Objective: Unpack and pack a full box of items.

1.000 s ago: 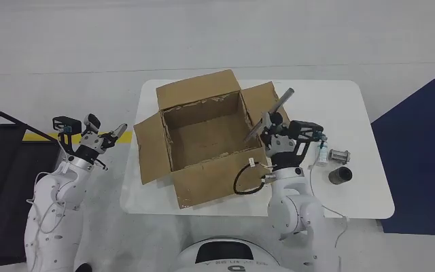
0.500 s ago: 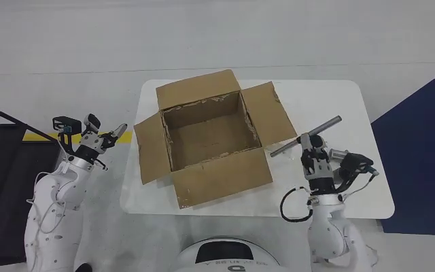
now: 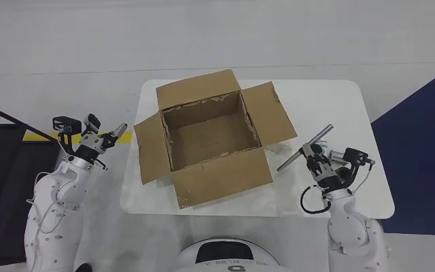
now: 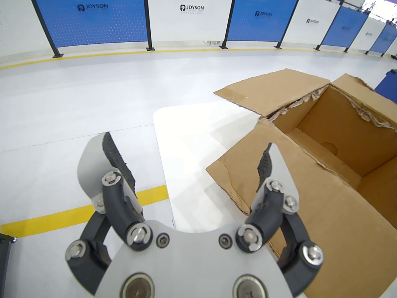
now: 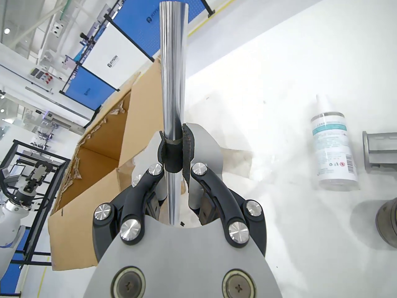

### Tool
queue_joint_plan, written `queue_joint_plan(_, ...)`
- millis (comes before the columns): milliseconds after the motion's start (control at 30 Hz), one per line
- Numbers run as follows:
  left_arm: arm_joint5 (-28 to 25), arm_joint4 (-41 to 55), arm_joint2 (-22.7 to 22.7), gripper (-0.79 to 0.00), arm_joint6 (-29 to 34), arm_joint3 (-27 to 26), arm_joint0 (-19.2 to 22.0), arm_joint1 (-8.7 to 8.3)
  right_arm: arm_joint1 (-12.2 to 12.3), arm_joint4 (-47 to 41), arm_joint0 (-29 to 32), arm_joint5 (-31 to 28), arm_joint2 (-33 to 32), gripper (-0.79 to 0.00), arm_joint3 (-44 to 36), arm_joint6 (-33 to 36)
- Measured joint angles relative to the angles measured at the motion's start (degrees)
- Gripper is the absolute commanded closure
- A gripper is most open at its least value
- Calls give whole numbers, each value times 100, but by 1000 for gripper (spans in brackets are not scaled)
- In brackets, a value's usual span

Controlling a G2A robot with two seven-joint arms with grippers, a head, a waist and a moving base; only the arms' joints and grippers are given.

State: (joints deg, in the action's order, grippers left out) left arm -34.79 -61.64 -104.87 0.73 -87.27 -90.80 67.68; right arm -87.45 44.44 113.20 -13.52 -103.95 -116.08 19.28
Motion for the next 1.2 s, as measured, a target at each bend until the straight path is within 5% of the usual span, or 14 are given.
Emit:
queue_joint_plan(400, 0, 0, 0, -785, 0, 0, 0, 0, 185, -114, -857, 1020, -104, 0, 287, 2101)
queue_joint_plan(767, 0, 0, 0, -785, 0, 0, 0, 0, 374, 748, -2134, 2375, 103, 0, 989, 4039)
queue_joint_plan(1200, 0, 0, 0, -785, 0, 0, 0, 0, 498, 1705, -2719, 3390, 445, 0, 1494, 4779)
